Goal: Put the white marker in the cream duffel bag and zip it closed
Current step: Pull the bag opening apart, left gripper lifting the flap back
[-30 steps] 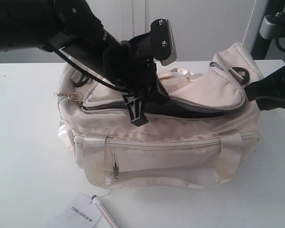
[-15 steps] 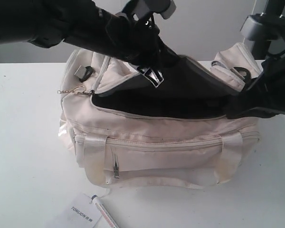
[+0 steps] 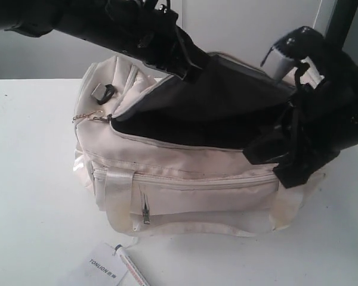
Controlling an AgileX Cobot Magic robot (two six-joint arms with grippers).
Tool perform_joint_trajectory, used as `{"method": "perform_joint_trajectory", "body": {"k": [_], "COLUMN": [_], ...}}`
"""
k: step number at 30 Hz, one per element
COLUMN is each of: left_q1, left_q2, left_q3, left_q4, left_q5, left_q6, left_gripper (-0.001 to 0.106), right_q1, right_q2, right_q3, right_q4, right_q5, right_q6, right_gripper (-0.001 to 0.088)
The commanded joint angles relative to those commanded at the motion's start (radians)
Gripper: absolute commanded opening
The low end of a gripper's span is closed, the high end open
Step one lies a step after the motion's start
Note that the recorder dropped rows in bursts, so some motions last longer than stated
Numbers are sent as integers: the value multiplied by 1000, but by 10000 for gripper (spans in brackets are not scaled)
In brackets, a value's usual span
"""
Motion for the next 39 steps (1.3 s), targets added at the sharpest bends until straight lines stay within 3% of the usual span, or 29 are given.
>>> {"method": "perform_joint_trajectory", "body": {"k": [2, 9, 15, 19, 26, 29, 36, 39], "left_q1": [0, 0, 0, 0, 0, 0, 0, 0], "left_q2": [0, 0, 0, 0, 0, 0, 0, 0], "left_q3": [0, 0, 0, 0, 0, 0, 0, 0], "left_q4": [0, 80, 108, 108, 108, 112, 128, 146], "left_q5": [11, 54, 63, 67, 74, 74, 30, -32], "left_q6": [0, 5, 5, 5, 5, 7, 12, 12], "left_gripper": [0, 0, 0, 0, 0, 0, 0, 0], "right_q1": [41, 160, 223, 257, 282, 282, 282, 282], "right_q2": [0, 0, 47, 101, 214, 232, 235, 235], "right_q3": [20, 94, 159, 159, 159, 159, 159, 159], "right_q4": [2, 22, 82, 168, 179, 214, 214, 214], "right_q5": [-57, -197, -348, -431, -512, -511, -507, -504], "right_q6": [-106, -386, -469, -529, -563, -563, -563, -554], "right_gripper": [157, 337, 411, 411, 409, 354, 38, 0]}}
